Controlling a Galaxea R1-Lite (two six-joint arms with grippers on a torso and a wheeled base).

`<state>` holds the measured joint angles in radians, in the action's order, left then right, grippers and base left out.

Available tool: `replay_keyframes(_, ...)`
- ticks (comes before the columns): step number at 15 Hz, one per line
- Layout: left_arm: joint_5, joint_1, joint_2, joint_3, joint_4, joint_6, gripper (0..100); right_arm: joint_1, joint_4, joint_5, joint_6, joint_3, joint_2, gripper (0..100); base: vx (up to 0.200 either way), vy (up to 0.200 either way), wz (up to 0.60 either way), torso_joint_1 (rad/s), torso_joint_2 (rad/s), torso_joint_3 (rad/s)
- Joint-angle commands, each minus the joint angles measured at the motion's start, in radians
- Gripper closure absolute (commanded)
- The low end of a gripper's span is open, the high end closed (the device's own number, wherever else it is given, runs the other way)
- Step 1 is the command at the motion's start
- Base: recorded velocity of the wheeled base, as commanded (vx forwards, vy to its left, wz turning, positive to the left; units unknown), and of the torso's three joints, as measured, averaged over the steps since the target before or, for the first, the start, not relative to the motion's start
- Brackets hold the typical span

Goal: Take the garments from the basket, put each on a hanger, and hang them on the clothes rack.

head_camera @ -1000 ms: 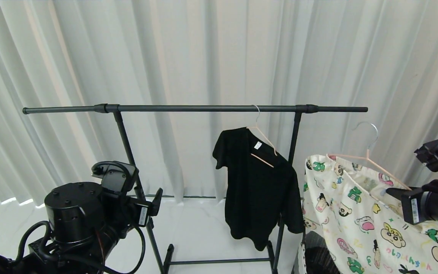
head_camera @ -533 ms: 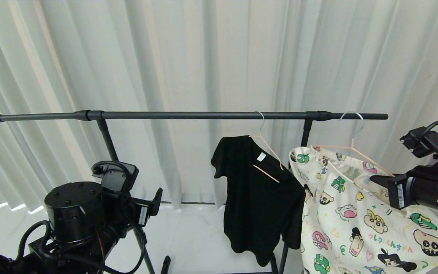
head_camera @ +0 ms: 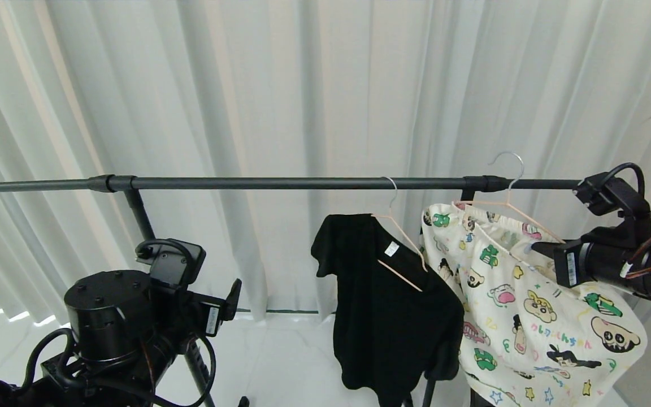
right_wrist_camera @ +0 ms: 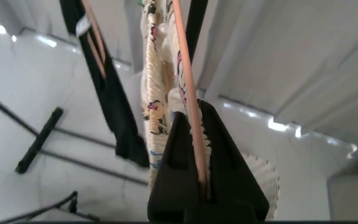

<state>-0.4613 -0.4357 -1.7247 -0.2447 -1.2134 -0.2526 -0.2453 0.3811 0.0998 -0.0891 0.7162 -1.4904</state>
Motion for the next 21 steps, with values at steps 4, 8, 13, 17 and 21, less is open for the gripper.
replay_keyframes(4, 0.000, 0.000, -0.001, -0.001, 0.000, 0.003, 0, -0.040, 0.005, 0.000, 0.002, 0.020, -0.063, 100, 0.150, 0.000, 0.00, 0.003, 0.00, 0.002)
replay_keyframes(8, 0.000, 0.002, -0.009, -0.013, 0.000, 0.007, 0, -0.092, 0.007, 0.000, 0.003, 0.040, -0.105, 100, 0.000, 0.000, 0.00, 0.000, 0.00, 0.000)
replay_keyframes(13, 0.000, -0.006, -0.007, -0.011, 0.000, -0.011, 0, -0.092, 0.009, -0.006, 0.003, 0.085, -0.188, 100, 0.000, 0.000, 0.00, 0.000, 0.00, 0.000)
replay_keyframes(17, 0.000, -0.009, -0.003, -0.007, 0.000, -0.016, 0, -0.092, 0.010, -0.034, 0.006, 0.085, -0.235, 100, 0.000, 0.000, 0.00, 0.000, 0.00, 0.000)
replay_keyframes(21, 0.000, -0.066, -0.006, -0.007, 0.000, -0.047, 0, -0.092, 0.064, -0.035, 0.005, 0.114, -0.278, 100, 0.000, 0.000, 0.00, 0.000, 0.00, 0.000)
